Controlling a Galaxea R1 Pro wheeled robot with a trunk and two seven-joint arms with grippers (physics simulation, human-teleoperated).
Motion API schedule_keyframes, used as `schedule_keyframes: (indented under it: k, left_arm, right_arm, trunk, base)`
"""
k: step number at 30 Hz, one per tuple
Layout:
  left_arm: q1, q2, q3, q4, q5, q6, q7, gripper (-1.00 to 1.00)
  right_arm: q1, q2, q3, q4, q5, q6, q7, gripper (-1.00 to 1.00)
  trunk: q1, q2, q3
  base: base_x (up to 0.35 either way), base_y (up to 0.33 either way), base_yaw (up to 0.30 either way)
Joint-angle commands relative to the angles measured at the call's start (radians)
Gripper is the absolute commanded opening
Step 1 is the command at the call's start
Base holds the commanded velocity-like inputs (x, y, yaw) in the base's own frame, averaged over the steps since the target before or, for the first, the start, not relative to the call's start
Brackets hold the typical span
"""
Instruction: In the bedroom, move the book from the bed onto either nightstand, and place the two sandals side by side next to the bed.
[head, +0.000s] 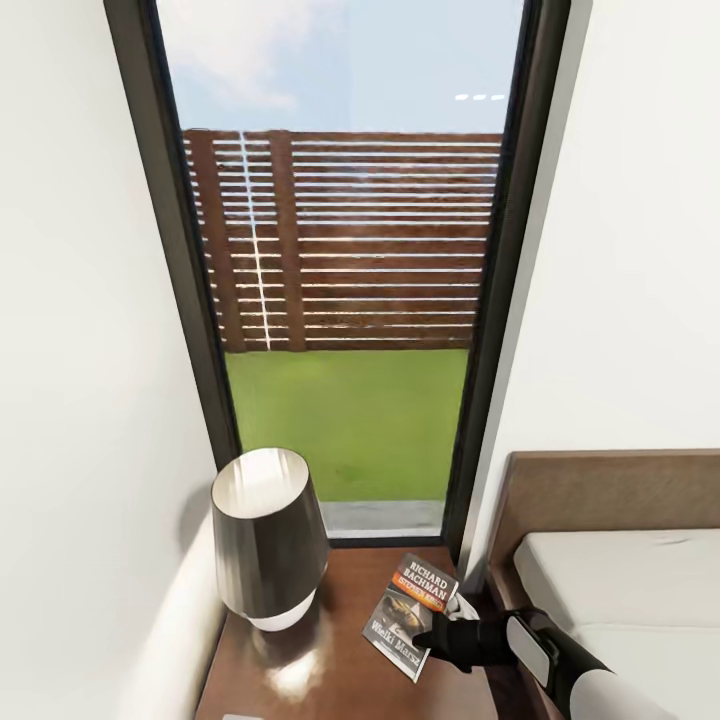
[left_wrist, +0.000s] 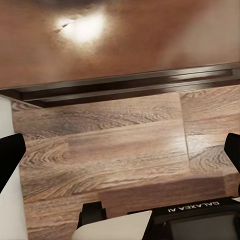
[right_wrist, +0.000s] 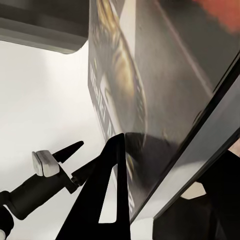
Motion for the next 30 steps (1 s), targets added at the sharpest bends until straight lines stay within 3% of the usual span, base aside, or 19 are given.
schedule_keyframes:
  k: [1,30]
  left_arm:
    - [-0.001,0.001,-0.004,-0.001,0.008,0.003,-0.001,1.00]
    - [-0.001,0.001,-0.004,-0.001,0.008,0.003,-0.001,1.00]
  right_arm:
    - [-0.001,-0.001,0.004,-0.001,-0.006,0.005,0.000,-1.00]
    - [-0.004,0.016,0.004,-0.004,-0.010,0.028,-0.043,-1.00]
  trunk:
    - [0.004,-0.008,-0.005]
    - [0.115,-0.211,-0.095]
  base:
    - [0.000,0.000,0.000]
    - [0.000,0.000,0.000]
